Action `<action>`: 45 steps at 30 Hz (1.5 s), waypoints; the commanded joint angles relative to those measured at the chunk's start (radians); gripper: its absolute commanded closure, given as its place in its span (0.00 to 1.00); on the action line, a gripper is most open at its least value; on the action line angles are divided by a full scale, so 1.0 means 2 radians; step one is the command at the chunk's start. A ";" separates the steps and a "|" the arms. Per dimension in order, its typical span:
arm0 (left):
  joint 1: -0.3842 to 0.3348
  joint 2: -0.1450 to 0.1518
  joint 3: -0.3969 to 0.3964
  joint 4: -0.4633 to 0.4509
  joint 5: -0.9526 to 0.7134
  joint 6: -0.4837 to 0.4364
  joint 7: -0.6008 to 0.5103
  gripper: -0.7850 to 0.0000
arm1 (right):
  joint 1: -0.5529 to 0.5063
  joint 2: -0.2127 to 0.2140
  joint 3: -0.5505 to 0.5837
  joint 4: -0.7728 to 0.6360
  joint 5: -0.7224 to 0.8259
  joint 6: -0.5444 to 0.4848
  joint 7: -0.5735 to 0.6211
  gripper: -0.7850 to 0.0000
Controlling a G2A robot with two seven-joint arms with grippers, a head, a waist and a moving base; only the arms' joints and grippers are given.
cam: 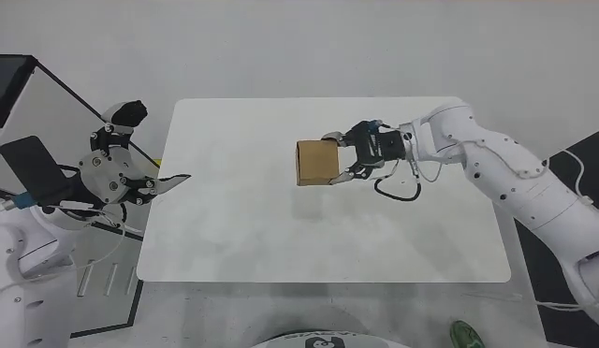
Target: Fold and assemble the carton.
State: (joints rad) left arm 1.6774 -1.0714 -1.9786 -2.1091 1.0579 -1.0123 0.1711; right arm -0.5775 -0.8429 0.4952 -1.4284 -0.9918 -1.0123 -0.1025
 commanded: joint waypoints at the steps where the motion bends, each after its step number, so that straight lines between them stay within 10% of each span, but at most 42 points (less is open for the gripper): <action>1: 0.000 0.000 0.000 0.000 0.000 0.000 0.000 0.00 | 0.000 0.000 0.000 0.000 0.000 0.000 -0.001 1.00; 45: 0.000 0.000 0.000 0.000 0.000 0.000 0.000 0.00 | -0.092 -0.068 -0.029 0.218 -0.142 0.082 -0.180 1.00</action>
State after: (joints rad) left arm 1.6774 -1.0714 -1.9785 -2.1091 1.0579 -1.0123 0.1711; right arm -0.7590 -0.9749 0.4374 -1.0020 -1.2689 -0.8494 -0.4498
